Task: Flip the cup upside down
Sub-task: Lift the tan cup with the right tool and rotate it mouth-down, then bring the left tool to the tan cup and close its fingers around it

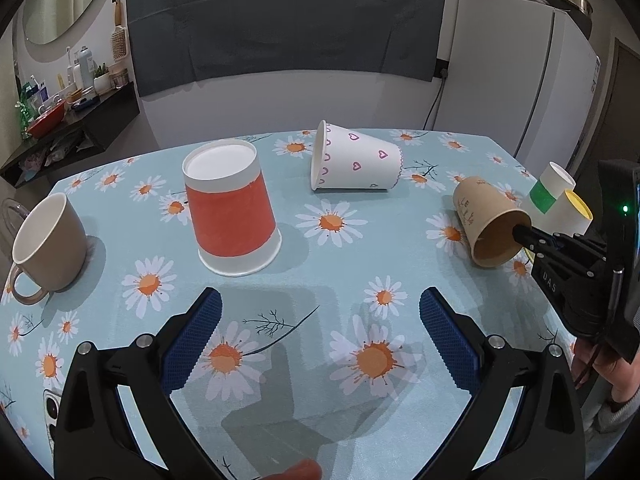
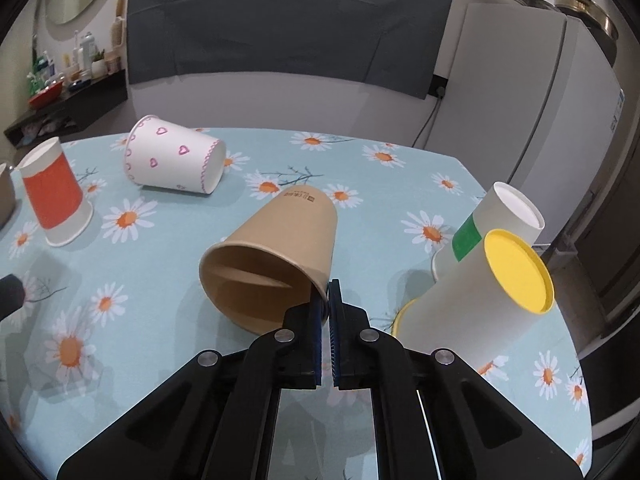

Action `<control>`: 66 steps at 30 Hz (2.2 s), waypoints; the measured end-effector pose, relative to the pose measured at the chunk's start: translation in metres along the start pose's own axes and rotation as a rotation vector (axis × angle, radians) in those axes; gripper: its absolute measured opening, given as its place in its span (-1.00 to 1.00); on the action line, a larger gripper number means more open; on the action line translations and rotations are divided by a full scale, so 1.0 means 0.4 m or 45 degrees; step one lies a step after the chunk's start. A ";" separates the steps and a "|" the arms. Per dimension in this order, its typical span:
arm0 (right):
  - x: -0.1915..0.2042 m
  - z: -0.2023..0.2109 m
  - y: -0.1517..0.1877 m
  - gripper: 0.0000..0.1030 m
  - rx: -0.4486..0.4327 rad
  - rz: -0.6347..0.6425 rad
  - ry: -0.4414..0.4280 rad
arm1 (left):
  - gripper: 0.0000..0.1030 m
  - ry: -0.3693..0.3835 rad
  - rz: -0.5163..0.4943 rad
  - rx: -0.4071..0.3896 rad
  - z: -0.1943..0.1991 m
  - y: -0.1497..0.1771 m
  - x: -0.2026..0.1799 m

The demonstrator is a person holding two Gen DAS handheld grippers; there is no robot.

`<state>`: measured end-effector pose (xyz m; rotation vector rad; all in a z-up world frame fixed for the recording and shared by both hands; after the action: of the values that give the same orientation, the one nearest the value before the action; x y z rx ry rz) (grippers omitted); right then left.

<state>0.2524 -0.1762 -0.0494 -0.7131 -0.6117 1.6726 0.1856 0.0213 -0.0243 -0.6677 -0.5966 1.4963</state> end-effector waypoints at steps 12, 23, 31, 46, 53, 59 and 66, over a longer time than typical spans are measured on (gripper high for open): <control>0.117 0.150 0.093 -0.94 -0.024 0.022 -0.196 | 0.88 -0.015 -0.012 -0.064 0.114 0.015 0.001; 0.221 0.245 0.169 -0.93 -0.025 0.061 -0.328 | 0.89 -0.112 -0.089 -0.105 0.232 0.079 0.014; 0.278 0.291 0.229 -0.92 -0.026 0.121 -0.398 | 0.89 -0.114 -0.082 -0.096 0.266 0.127 0.024; 0.230 0.303 0.260 -0.14 -0.038 0.155 -0.320 | 0.89 -0.102 -0.111 -0.064 0.248 0.140 -0.006; 0.179 0.324 0.277 0.53 -0.052 0.180 -0.313 | 0.89 -0.053 -0.083 -0.014 0.205 0.127 -0.041; 0.101 0.310 0.280 0.65 -0.023 0.162 -0.283 | 0.89 -0.004 -0.035 0.097 0.150 0.118 -0.079; 0.031 0.280 0.259 0.66 -0.017 0.135 -0.249 | 0.89 0.041 0.054 0.246 0.093 0.122 -0.085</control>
<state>0.0996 -0.1877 -0.0499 -0.6046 -0.7340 1.8521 0.1250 -0.0129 -0.0320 -0.5569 -0.4090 1.5571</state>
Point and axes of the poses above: each gripper's, at about its wrist camera, not at the fingertips, and z roughly against the way its jaws point, x to its left, y to its underside, the point moved 9 cm from there along -z, roughly the way its jaws point, and after that the axes turned 1 degree about -x, right-handed, at the moved point
